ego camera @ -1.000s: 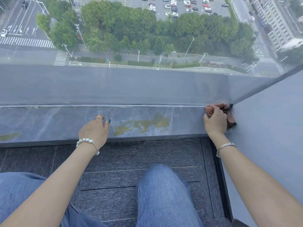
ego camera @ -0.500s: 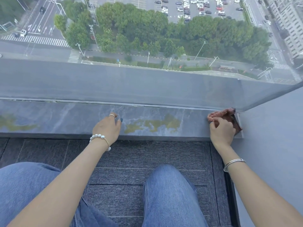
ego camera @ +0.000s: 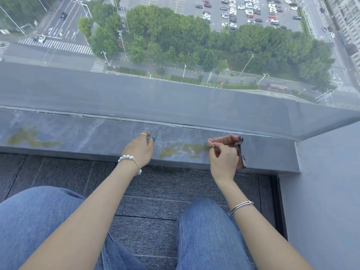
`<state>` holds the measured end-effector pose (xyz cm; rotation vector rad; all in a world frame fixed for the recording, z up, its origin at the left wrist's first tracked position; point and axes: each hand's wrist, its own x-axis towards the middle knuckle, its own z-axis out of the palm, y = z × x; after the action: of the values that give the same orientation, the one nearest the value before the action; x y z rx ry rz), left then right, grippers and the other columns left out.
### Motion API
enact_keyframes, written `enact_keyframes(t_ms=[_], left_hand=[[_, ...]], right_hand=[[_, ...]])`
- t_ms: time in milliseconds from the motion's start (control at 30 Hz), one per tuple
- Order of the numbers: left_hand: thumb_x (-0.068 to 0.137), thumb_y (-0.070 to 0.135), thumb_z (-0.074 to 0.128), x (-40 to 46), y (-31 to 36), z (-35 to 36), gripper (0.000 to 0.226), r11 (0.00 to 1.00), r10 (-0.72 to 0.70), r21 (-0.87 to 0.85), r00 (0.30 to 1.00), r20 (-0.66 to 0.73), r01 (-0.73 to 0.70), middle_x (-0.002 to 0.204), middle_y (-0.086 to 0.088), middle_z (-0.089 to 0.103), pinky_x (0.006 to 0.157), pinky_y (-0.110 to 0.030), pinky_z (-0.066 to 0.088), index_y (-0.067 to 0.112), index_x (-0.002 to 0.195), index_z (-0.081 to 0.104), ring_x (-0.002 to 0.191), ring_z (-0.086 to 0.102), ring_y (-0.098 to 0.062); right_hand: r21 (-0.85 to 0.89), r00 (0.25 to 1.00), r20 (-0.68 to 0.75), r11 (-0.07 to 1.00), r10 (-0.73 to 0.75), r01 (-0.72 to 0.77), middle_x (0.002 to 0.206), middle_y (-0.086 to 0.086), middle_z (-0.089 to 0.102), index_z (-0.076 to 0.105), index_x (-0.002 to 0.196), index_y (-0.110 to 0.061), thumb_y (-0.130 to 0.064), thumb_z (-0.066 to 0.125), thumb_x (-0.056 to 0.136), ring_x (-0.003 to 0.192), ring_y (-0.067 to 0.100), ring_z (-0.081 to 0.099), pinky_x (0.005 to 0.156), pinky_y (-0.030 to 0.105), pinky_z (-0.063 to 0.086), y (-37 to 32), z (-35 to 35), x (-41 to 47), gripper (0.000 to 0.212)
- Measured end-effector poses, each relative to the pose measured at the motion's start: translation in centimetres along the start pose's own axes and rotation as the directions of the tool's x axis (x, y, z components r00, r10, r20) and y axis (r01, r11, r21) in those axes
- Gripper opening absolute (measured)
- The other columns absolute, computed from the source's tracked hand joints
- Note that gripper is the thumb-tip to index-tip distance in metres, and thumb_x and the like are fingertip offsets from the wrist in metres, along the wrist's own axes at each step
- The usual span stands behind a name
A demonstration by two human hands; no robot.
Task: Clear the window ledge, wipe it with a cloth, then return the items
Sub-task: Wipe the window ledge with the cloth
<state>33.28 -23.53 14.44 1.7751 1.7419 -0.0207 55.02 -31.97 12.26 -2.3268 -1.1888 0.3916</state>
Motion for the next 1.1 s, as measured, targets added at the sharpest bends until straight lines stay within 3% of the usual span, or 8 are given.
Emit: enact_keyframes(t_ms=[67,200,367,600,767,967,1100], left_hand=[[0.099,0.029,0.032,-1.2,0.2,-0.7,0.037,0.997,-0.012,-0.081,1.000,-0.006,0.011,0.118,-0.011,0.063,0.073,-0.035,0.044,0.013,0.131,0.042,0.085,0.061,-0.030],[0.099,0.024,0.033,-3.1,0.8,-2.0,0.036,0.987,-0.018,-0.163,0.999,-0.027,0.014,0.116,-0.013,0.063,0.070,-0.033,0.042,0.010,0.132,0.042,0.071,0.054,-0.024],[0.099,0.023,0.033,-1.3,0.8,-4.3,0.037,0.982,-0.063,-0.180,0.996,-0.062,0.051,0.114,-0.023,0.063,0.082,-0.039,0.044,0.007,0.131,0.043,0.101,0.060,-0.039],[0.098,0.029,0.035,-1.9,-0.2,-6.0,0.039,0.963,-0.112,-0.256,0.991,-0.075,0.089,0.126,-0.017,0.057,0.092,-0.040,0.042,0.010,0.132,0.043,0.112,0.055,-0.034],[0.098,0.030,0.036,-2.3,0.9,-7.2,0.040,0.961,-0.112,-0.263,0.989,-0.095,0.083,0.129,-0.016,0.055,0.094,-0.041,0.043,0.010,0.131,0.043,0.115,0.053,-0.033],[0.098,0.033,0.036,-2.6,2.2,-8.7,0.042,0.963,-0.107,-0.257,0.990,-0.089,0.081,0.132,-0.015,0.052,0.093,-0.040,0.042,0.010,0.132,0.043,0.116,0.053,-0.032],[0.098,0.034,0.036,-2.8,3.4,-9.2,0.043,0.965,-0.101,-0.251,0.991,-0.082,0.078,0.135,-0.015,0.050,0.096,-0.040,0.041,0.010,0.133,0.042,0.119,0.051,-0.032]], right_hand=[[0.006,0.999,0.034,1.000,-0.009,0.009,0.098,0.005,0.070,0.068,0.106,-0.014,-0.022,0.055,0.090,0.100,0.027,0.049,0.083,0.035,0.031,-1.7,-0.2,-1.1,0.022],[0.008,0.994,0.097,0.999,-0.054,0.054,0.099,0.002,0.069,0.066,0.107,-0.015,-0.024,0.052,0.092,0.099,0.023,0.047,0.081,0.033,0.028,-5.2,-0.8,-3.1,0.022],[0.039,0.980,0.173,0.995,-0.099,0.094,0.101,-0.001,0.068,0.066,0.108,-0.018,-0.026,0.052,0.092,0.100,0.020,0.047,0.084,0.033,0.031,-10.1,1.1,-2.5,0.022],[0.070,0.952,0.192,0.971,-0.239,0.229,0.104,0.004,0.066,0.069,0.101,-0.014,-0.020,0.057,0.088,0.105,0.026,0.046,0.088,0.038,0.035,-14.3,3.6,-4.6,0.019],[-0.053,0.931,0.157,0.939,-0.329,0.341,0.114,0.011,0.059,0.068,0.096,-0.012,-0.016,0.067,0.077,0.112,0.033,0.048,0.092,0.044,0.041,-14.6,3.4,-4.6,0.019],[-0.136,0.881,0.186,0.877,-0.434,0.461,0.102,0.007,0.068,0.070,0.089,-0.013,-0.007,0.075,0.067,0.102,0.031,0.062,0.086,0.040,0.049,-13.9,1.5,-3.9,0.024],[-0.207,0.814,0.173,0.787,-0.555,0.581,0.097,0.003,0.069,0.069,0.084,-0.014,-0.005,0.067,0.070,0.099,0.028,0.062,0.088,0.034,0.034,-12.2,-0.1,-2.7,0.017]])
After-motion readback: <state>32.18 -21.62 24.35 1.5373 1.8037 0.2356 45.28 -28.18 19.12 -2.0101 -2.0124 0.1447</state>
